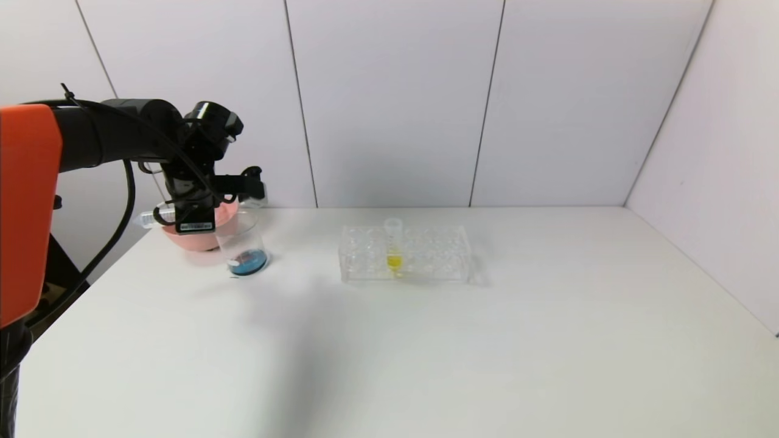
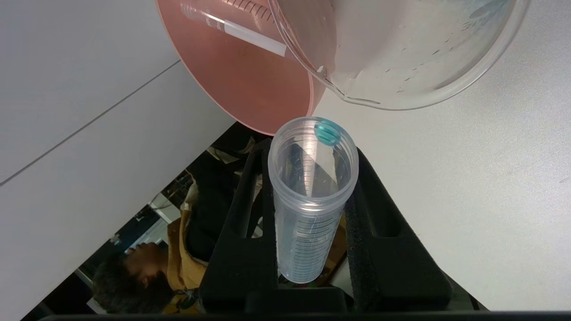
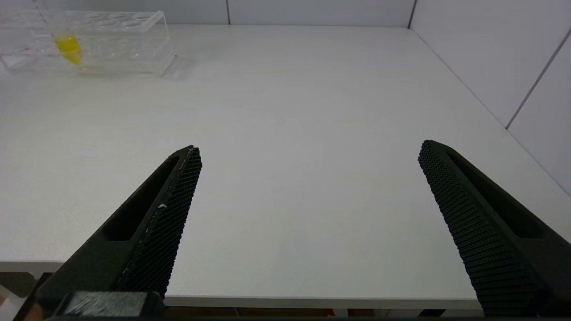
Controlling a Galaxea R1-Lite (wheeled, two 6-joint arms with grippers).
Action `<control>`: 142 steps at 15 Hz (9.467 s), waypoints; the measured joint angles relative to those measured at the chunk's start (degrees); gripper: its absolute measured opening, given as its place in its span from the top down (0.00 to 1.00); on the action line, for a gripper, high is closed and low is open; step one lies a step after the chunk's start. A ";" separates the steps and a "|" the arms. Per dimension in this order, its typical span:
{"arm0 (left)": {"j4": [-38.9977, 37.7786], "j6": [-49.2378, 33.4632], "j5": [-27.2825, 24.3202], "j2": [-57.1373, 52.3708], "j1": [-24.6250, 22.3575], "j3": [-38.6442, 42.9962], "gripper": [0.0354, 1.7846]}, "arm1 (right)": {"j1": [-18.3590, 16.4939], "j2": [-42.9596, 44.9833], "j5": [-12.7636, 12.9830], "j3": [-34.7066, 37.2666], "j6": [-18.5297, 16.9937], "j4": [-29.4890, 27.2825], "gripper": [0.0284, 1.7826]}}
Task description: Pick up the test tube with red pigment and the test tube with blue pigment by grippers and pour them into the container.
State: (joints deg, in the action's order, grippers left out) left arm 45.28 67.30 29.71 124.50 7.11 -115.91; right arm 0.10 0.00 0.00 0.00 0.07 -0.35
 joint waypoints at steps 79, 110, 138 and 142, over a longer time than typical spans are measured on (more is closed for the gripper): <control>-66.28 -63.70 -32.77 2.43 -17.38 26.71 0.20 | -0.02 0.00 0.00 0.00 0.00 0.02 0.00; -54.00 -54.52 -56.97 -108.36 -10.22 99.84 0.01 | -0.05 0.00 0.00 0.00 0.00 0.02 0.00; -45.09 -67.55 -29.64 -124.50 -7.35 115.91 0.01 | -0.02 0.00 0.00 0.00 0.00 0.02 0.00; -45.06 -67.52 -29.64 -124.50 -7.35 115.91 0.01 | -0.02 0.00 0.00 0.00 0.04 0.02 0.00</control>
State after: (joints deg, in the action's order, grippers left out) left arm 0.22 -0.22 0.07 0.00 -0.24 0.00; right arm 0.07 0.00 0.00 0.00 0.11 -0.33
